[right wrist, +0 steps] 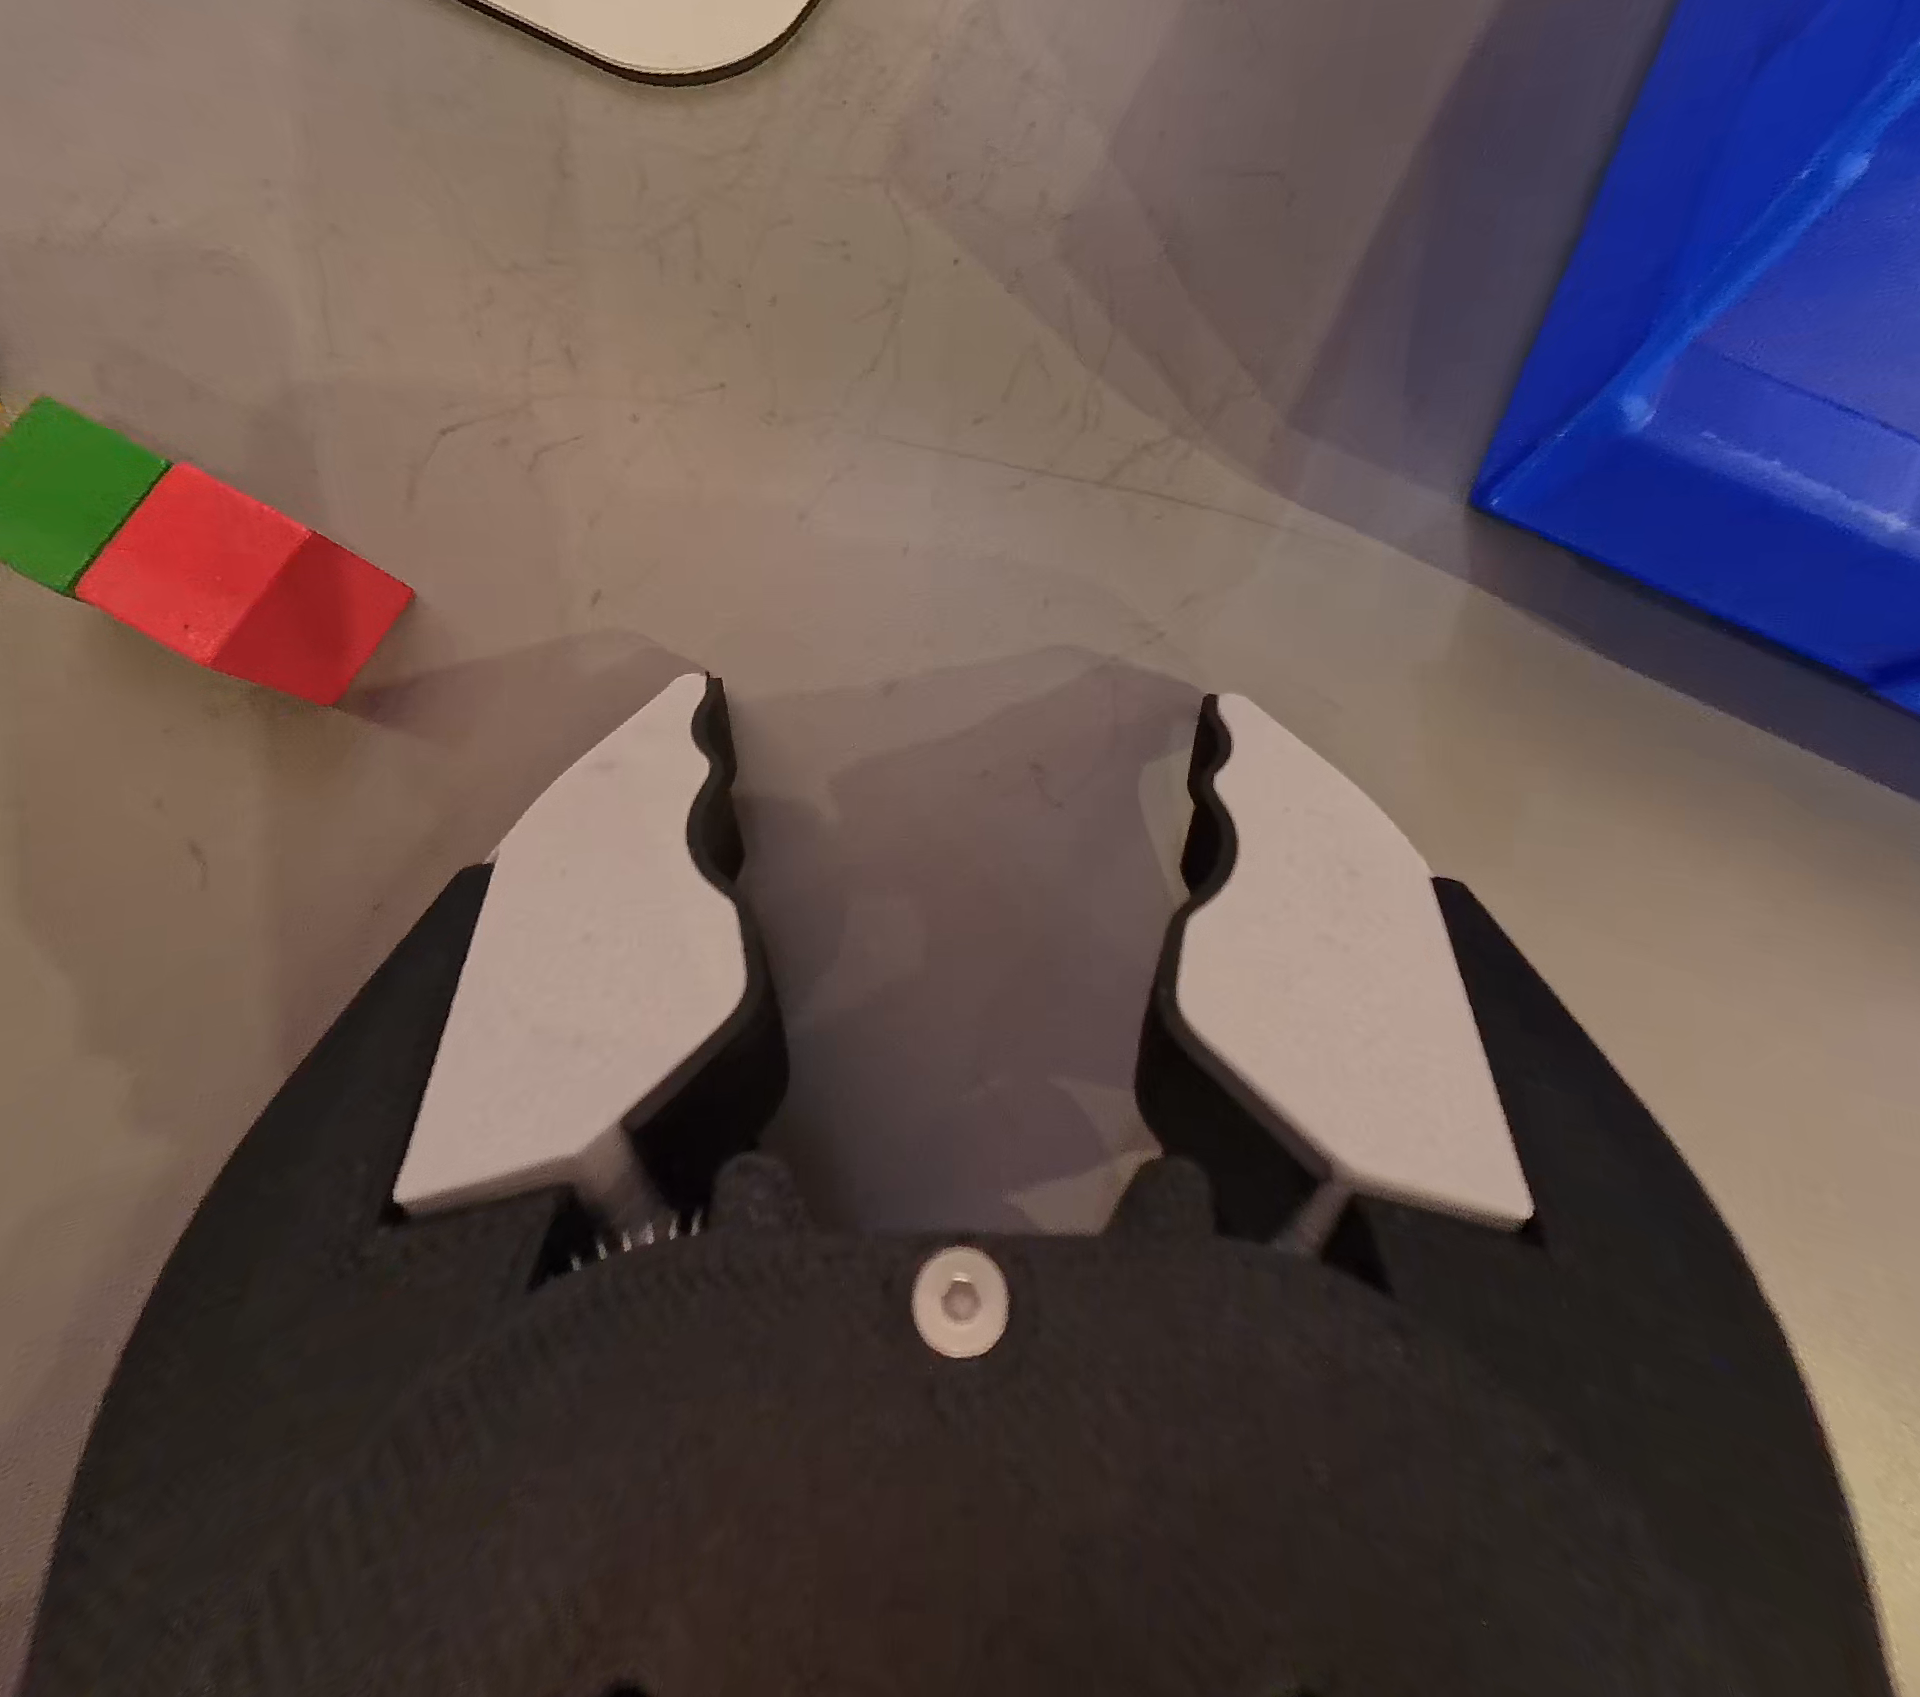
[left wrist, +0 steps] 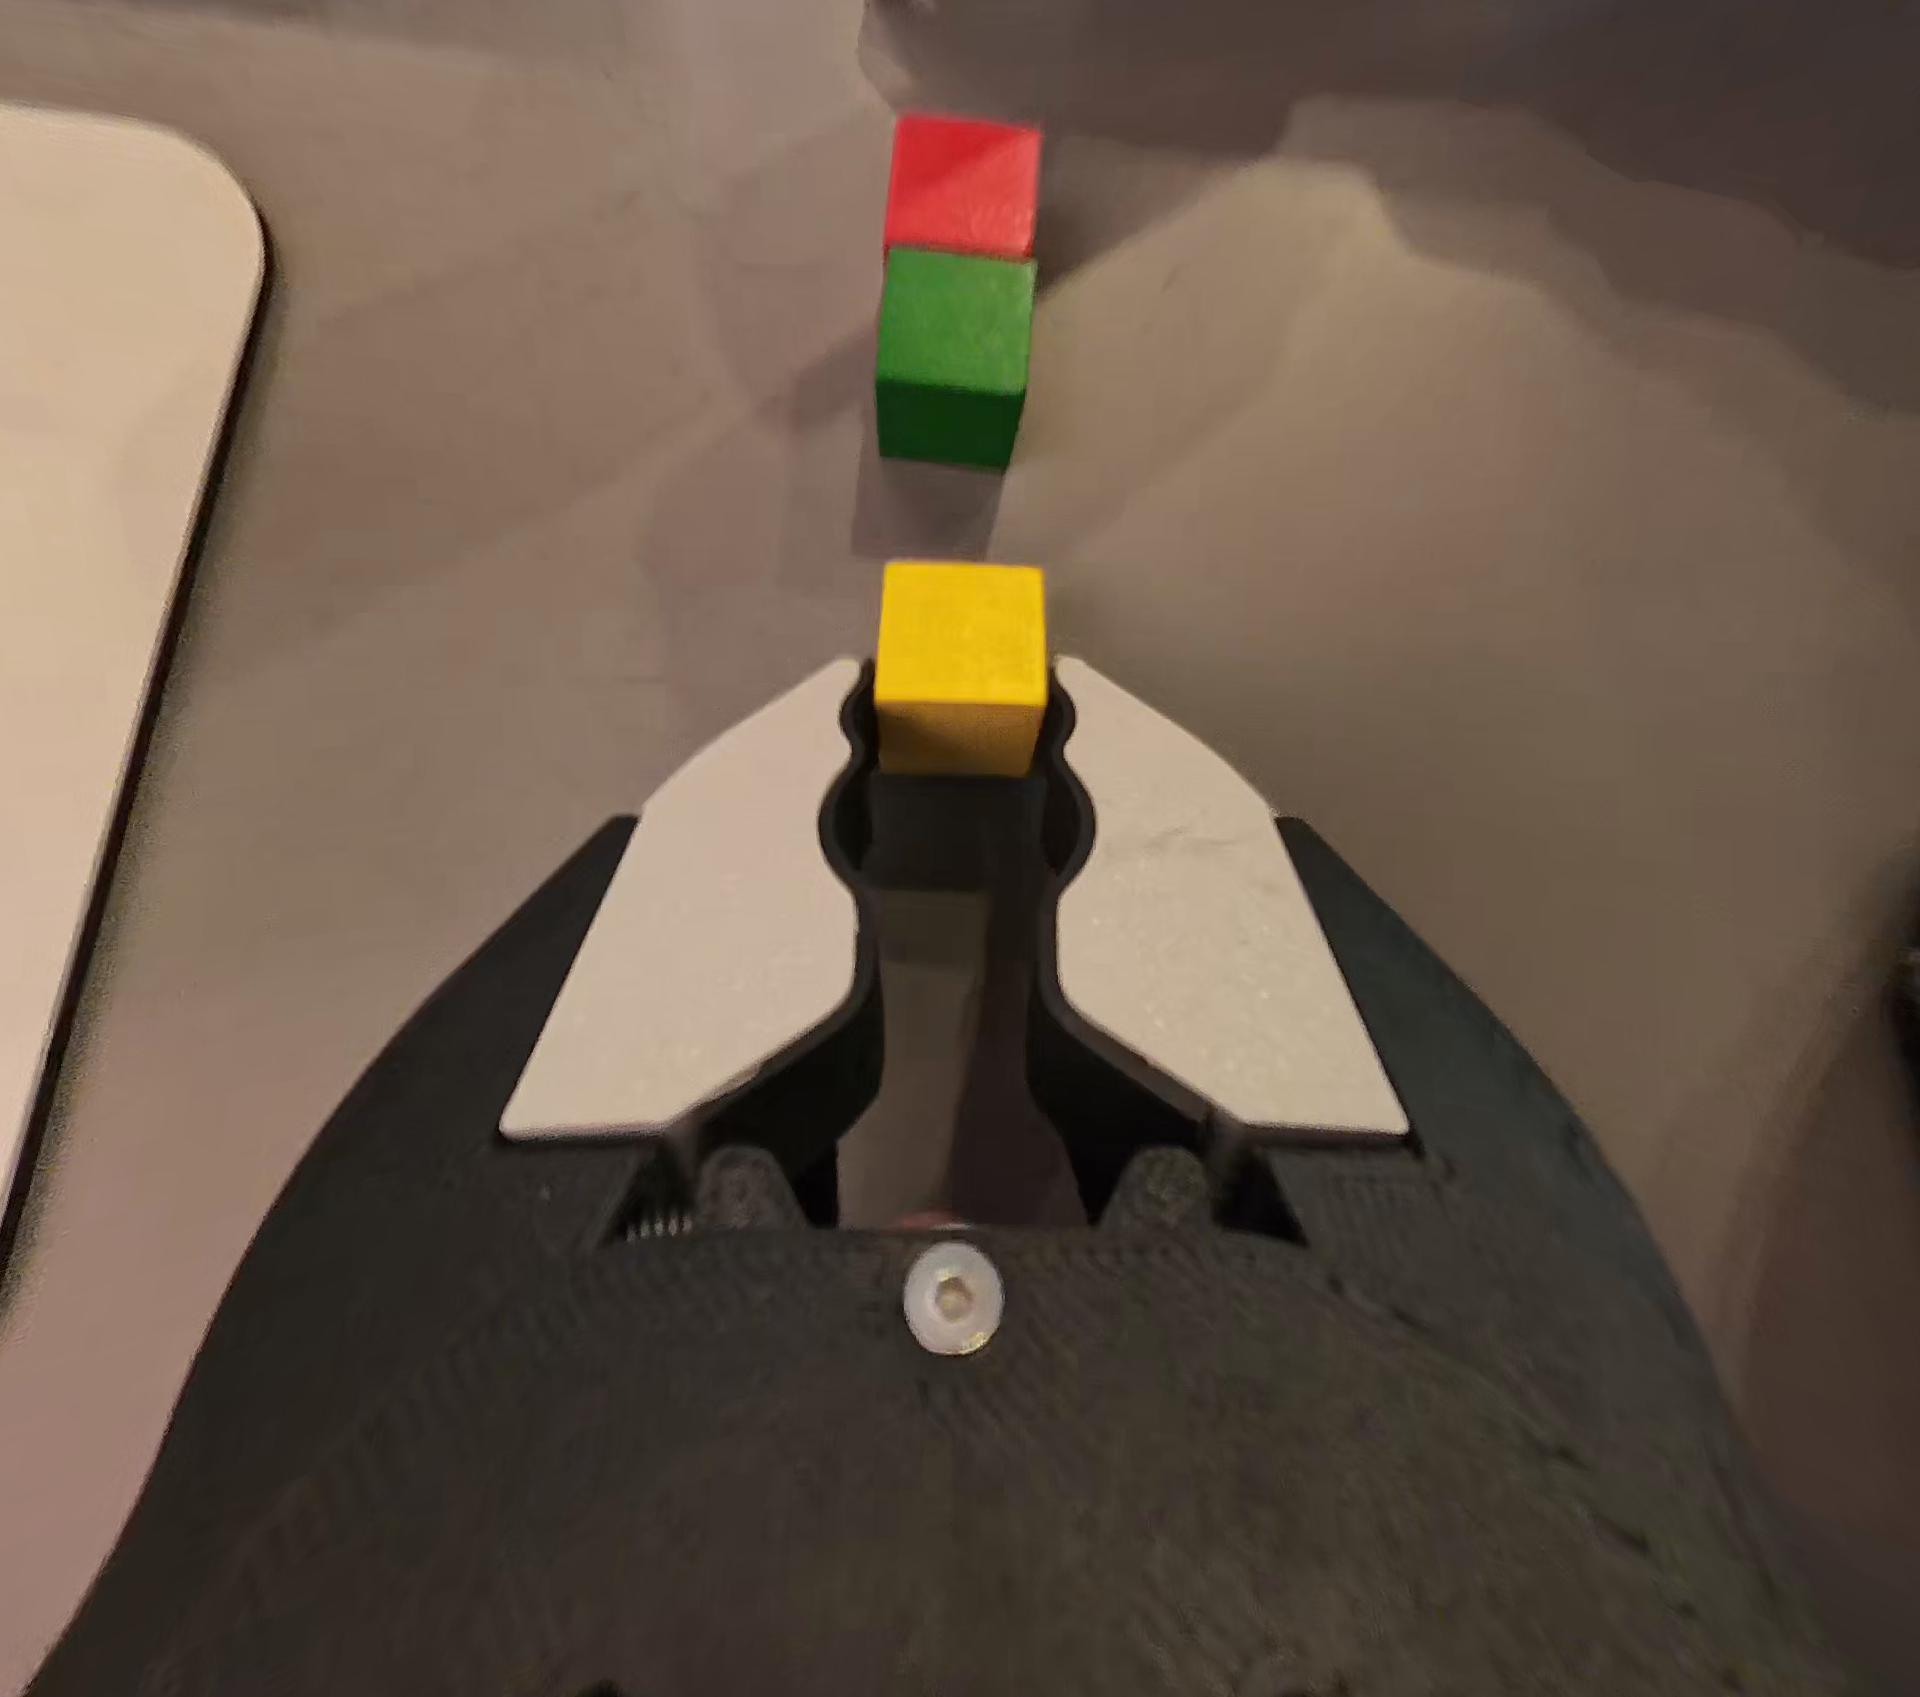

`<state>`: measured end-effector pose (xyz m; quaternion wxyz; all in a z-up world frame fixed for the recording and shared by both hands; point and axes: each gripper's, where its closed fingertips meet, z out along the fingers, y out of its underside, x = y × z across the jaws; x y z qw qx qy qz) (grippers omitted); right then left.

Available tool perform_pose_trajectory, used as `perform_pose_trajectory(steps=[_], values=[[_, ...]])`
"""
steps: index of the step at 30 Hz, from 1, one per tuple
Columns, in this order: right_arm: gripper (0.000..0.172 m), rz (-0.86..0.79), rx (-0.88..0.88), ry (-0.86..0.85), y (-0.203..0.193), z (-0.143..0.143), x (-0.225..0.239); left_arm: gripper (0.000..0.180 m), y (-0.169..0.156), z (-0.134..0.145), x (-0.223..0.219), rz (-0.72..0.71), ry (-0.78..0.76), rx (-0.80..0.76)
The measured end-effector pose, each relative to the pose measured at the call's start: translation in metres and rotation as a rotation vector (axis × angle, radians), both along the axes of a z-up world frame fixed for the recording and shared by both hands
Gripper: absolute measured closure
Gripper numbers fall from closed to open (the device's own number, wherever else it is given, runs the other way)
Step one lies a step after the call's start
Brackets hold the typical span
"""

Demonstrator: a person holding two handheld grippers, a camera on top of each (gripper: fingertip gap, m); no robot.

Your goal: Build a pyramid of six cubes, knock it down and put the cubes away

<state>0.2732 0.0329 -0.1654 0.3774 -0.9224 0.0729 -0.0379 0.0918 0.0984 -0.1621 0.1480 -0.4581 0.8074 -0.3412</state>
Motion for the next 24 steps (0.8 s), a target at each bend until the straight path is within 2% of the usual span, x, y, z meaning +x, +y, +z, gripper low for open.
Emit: perform_pose_trajectory(steps=[3,7,16,24], values=[[0.087,0.000,0.000,0.001,0.000,0.000,0.000,0.149,0.004,0.000,-0.004,0.010,-0.005,0.003],[0.088,0.007,0.001,0.004,0.000,0.000,-0.001,0.134,0.012,0.001,-0.012,0.038,0.010,-0.003],[0.089,0.019,0.002,0.004,0.001,0.000,-0.003,0.152,0.010,0.000,-0.011,0.001,0.001,0.024],[0.089,0.021,0.002,0.004,0.001,0.000,-0.003,0.154,-0.001,0.000,0.001,-0.047,-0.008,0.015]])
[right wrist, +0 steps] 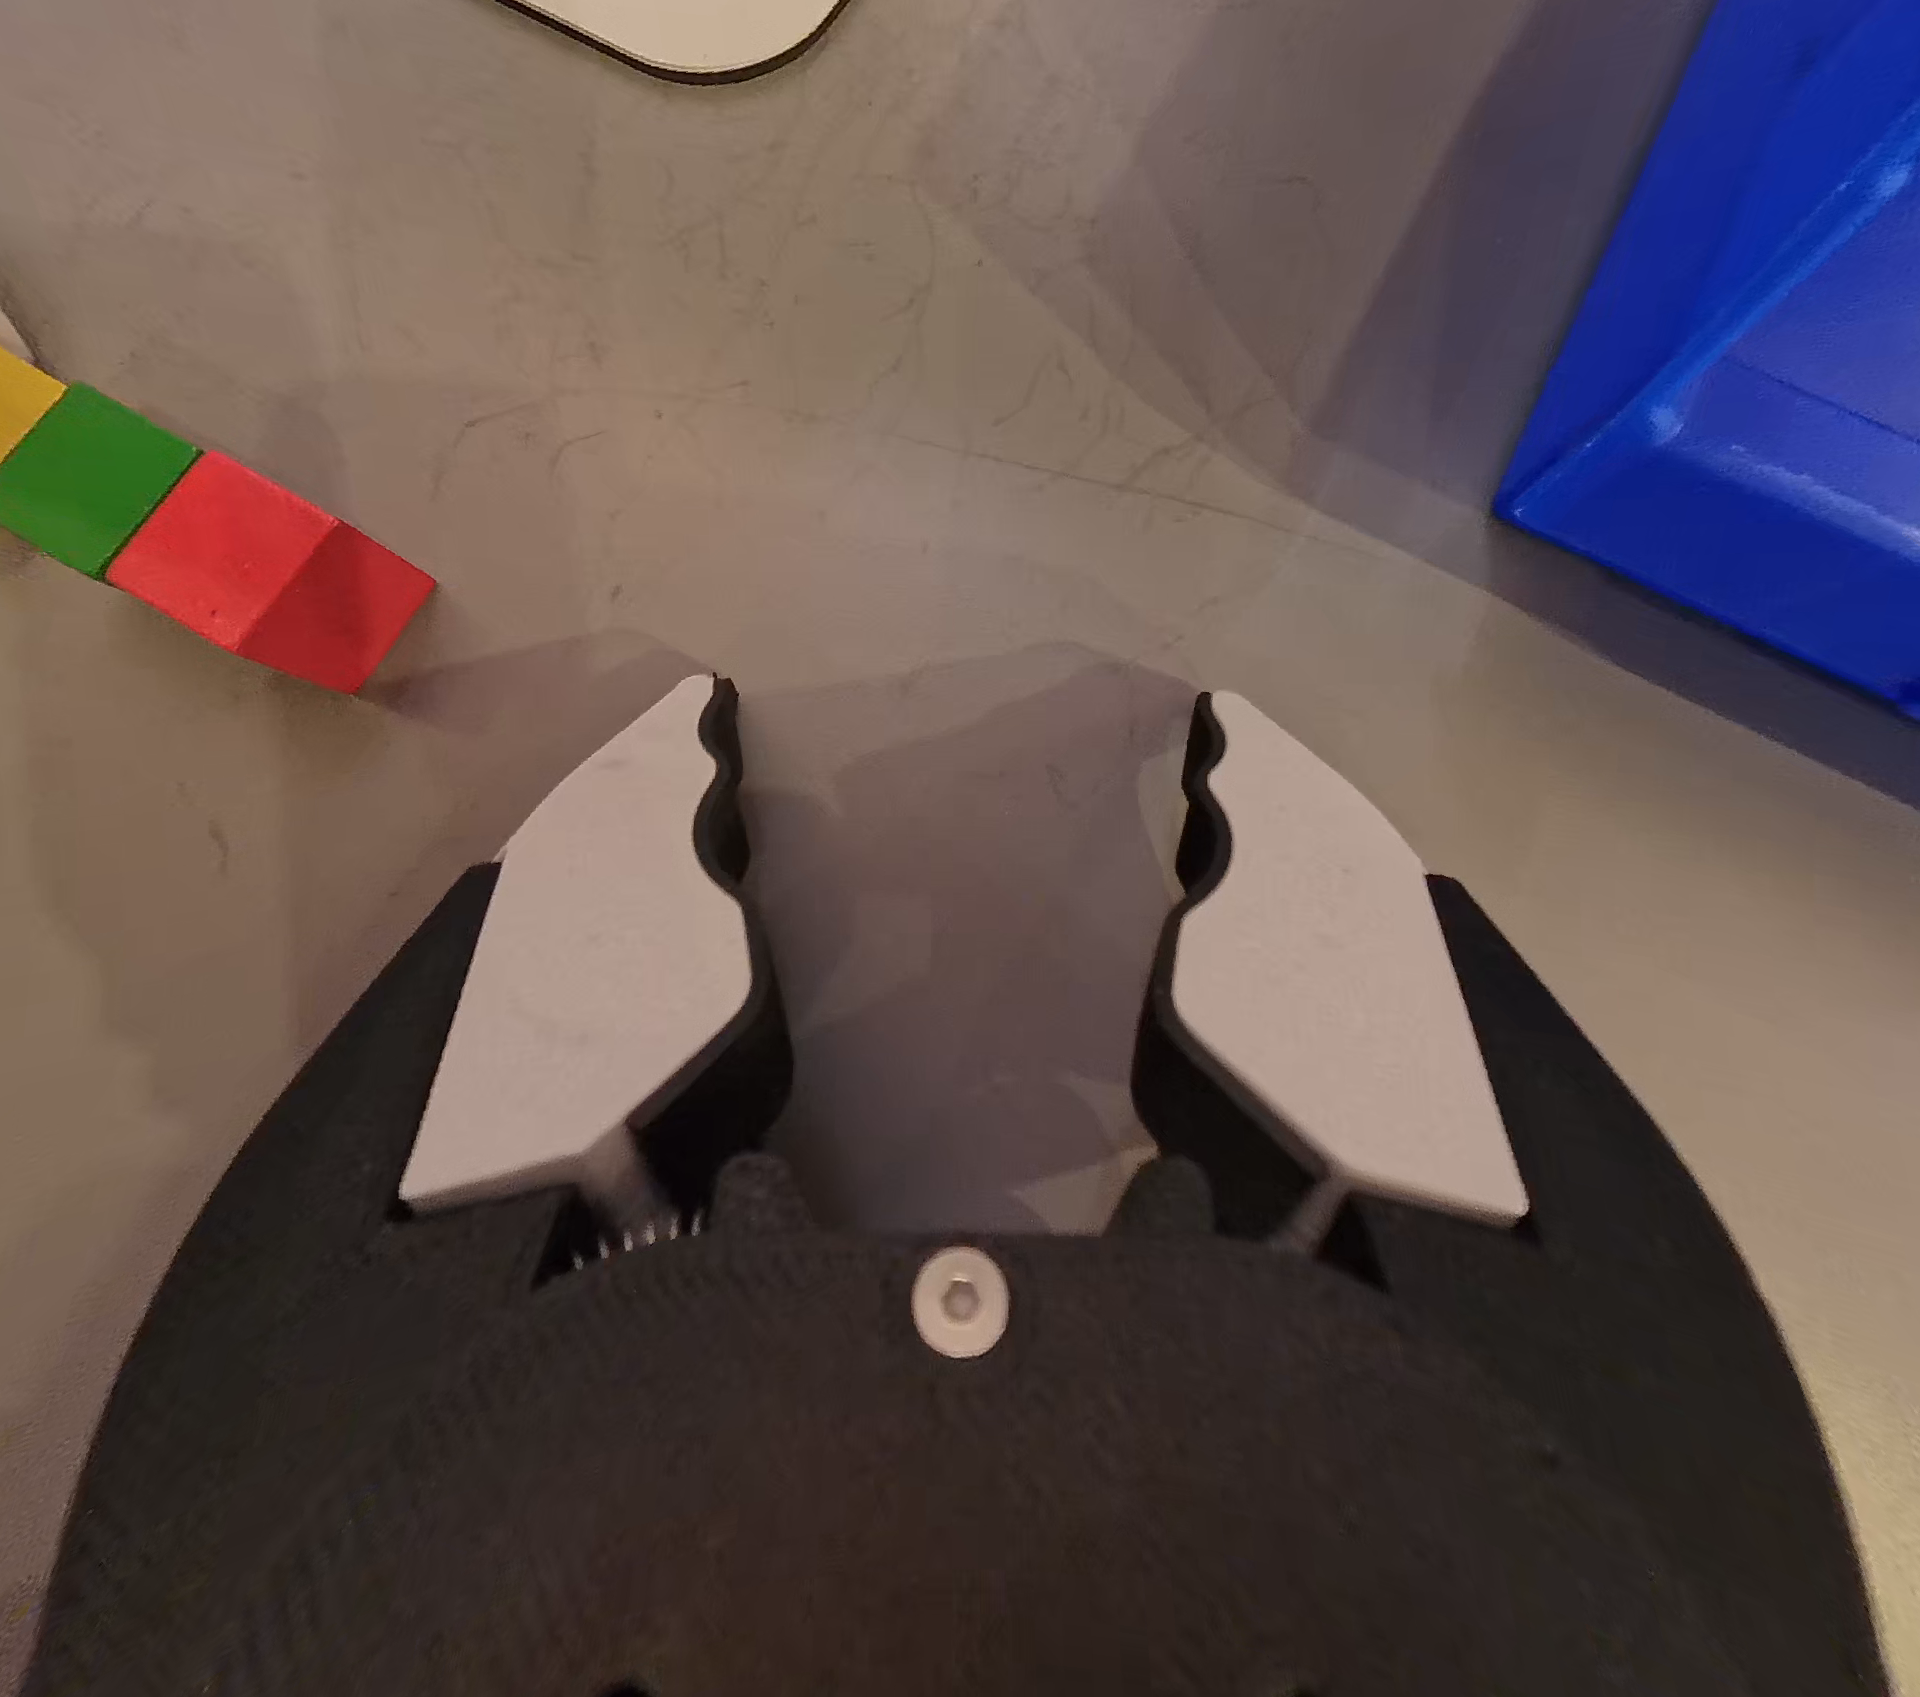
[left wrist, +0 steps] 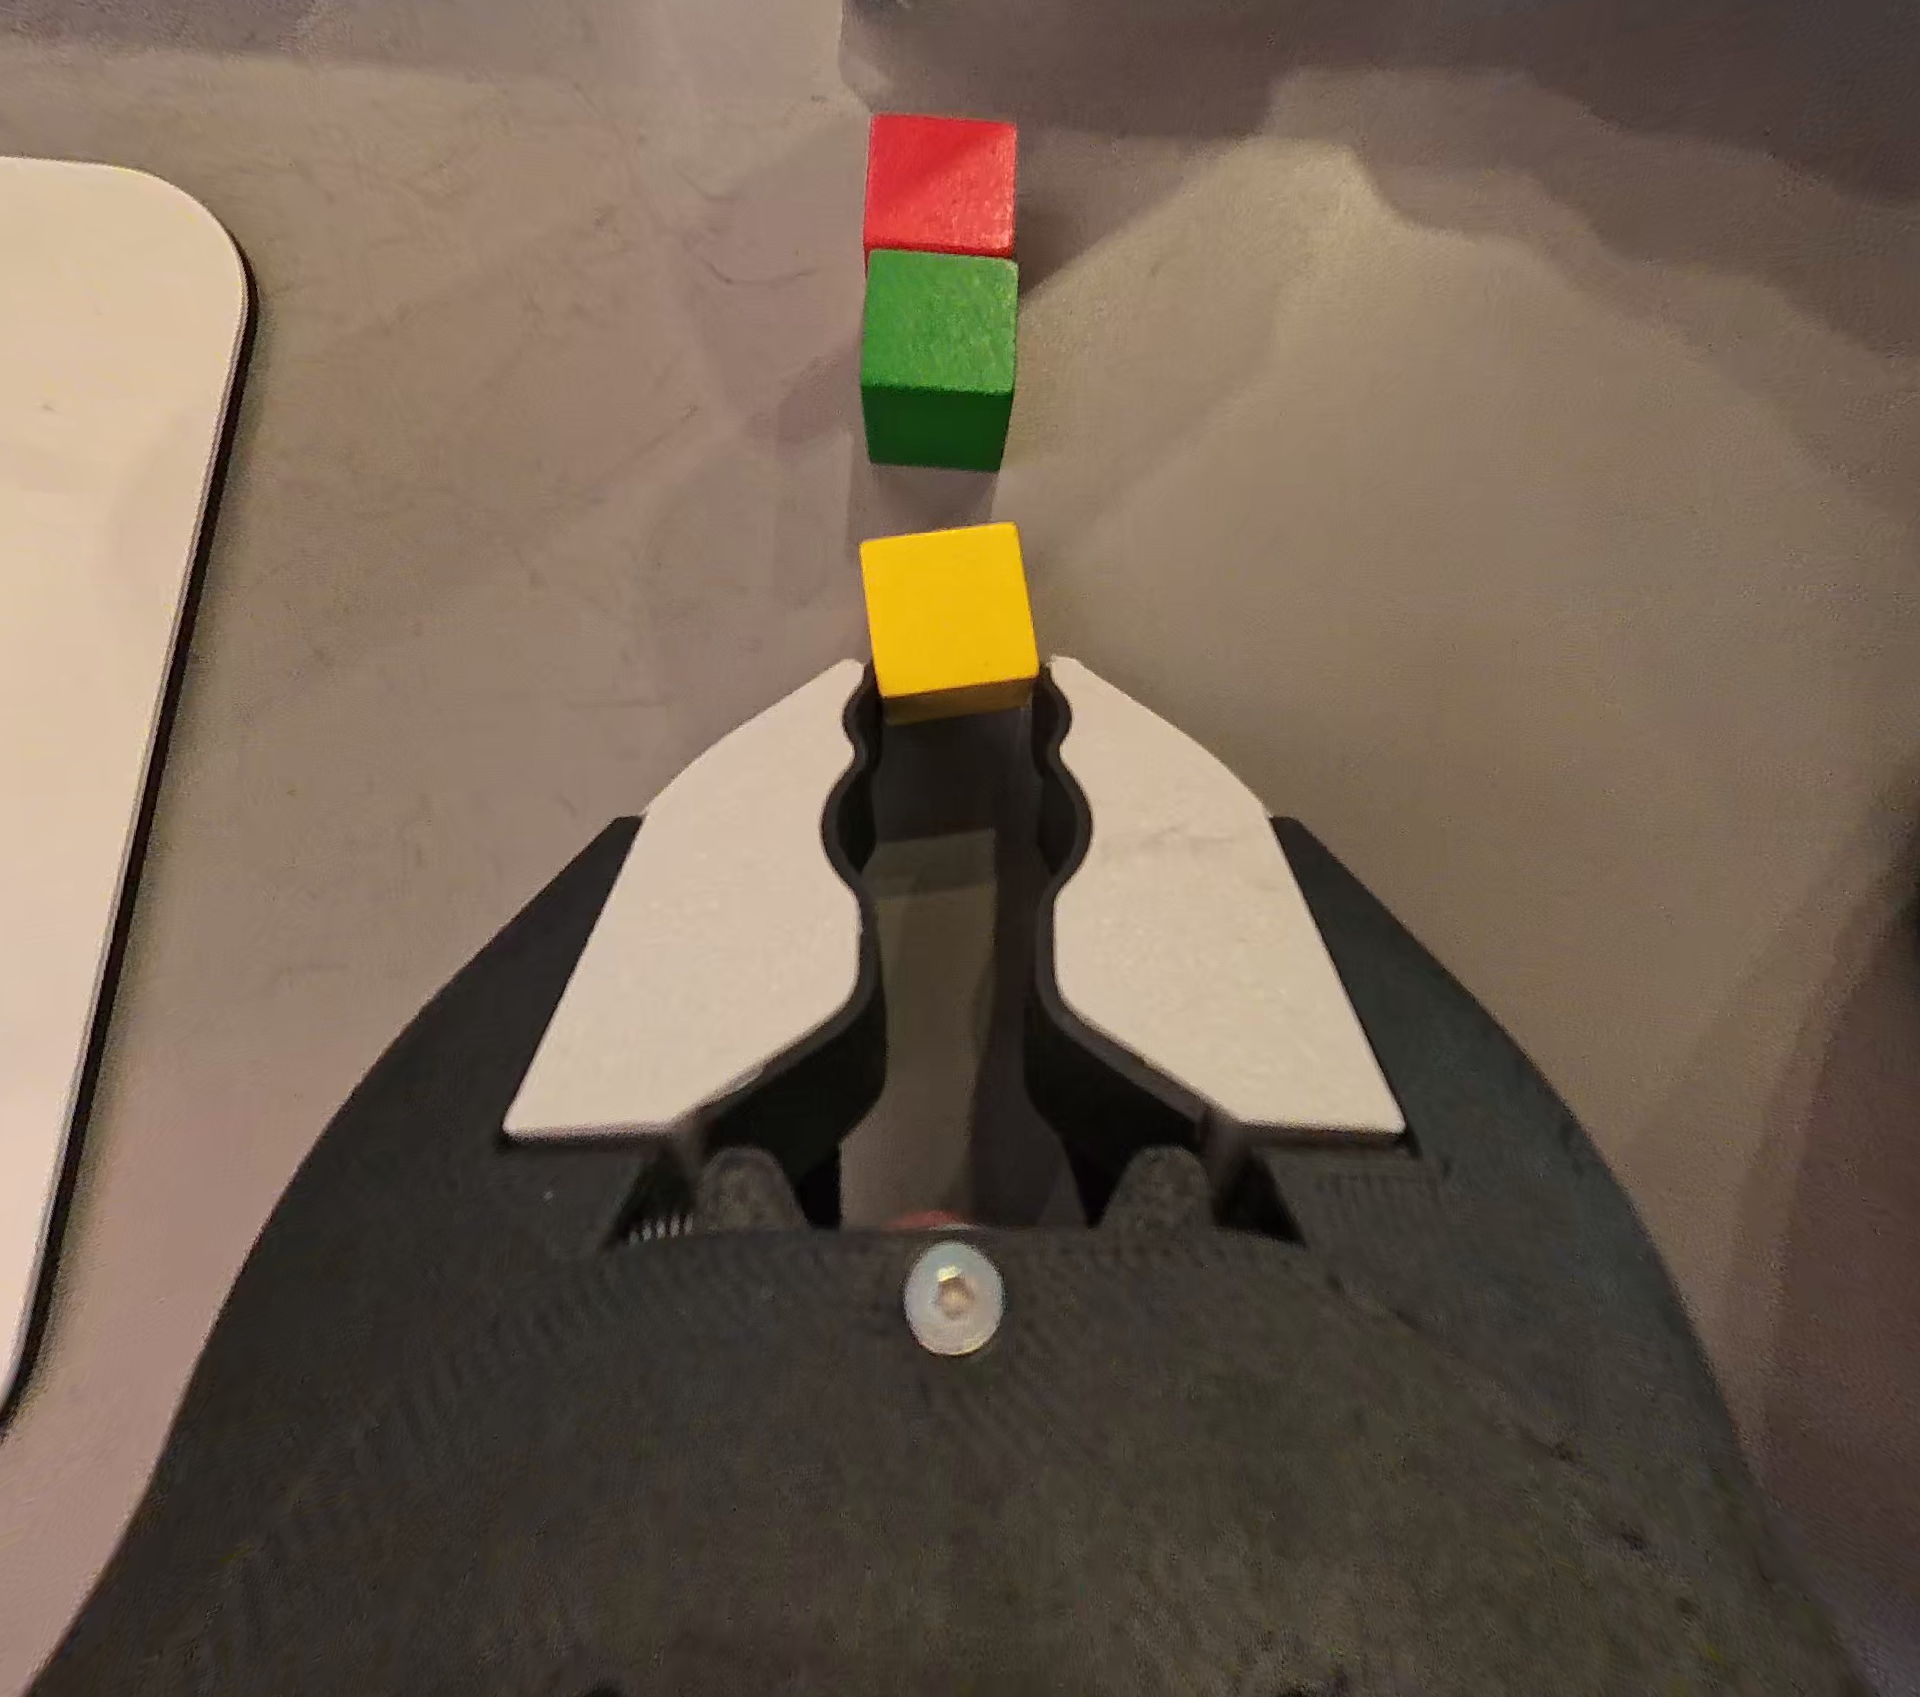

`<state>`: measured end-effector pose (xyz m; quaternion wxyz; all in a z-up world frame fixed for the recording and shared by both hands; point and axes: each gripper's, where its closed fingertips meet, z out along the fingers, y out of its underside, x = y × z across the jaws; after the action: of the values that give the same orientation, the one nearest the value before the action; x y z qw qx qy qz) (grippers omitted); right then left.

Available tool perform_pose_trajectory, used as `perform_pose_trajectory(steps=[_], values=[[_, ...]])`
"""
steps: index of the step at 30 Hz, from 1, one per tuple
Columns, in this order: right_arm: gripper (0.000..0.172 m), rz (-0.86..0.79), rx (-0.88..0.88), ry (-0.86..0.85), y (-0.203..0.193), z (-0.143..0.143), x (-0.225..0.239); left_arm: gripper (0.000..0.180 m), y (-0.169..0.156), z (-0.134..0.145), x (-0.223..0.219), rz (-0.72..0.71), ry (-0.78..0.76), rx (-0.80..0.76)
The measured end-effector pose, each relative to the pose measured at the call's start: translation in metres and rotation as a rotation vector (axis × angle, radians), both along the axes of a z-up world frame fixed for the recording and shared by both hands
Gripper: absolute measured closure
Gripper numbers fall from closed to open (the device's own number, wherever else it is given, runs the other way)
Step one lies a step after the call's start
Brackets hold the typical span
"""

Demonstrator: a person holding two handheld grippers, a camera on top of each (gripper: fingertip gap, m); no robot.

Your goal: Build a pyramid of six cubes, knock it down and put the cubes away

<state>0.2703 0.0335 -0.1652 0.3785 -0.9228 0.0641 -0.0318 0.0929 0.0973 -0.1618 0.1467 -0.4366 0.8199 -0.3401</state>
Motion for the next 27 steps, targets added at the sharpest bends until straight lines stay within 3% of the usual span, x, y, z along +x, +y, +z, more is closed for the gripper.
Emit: perform_pose_trajectory(steps=[27], values=[[0.089,-0.001,0.000,0.000,0.000,0.000,0.001,0.154,-0.009,-0.001,0.020,-0.140,0.008,-0.027]])
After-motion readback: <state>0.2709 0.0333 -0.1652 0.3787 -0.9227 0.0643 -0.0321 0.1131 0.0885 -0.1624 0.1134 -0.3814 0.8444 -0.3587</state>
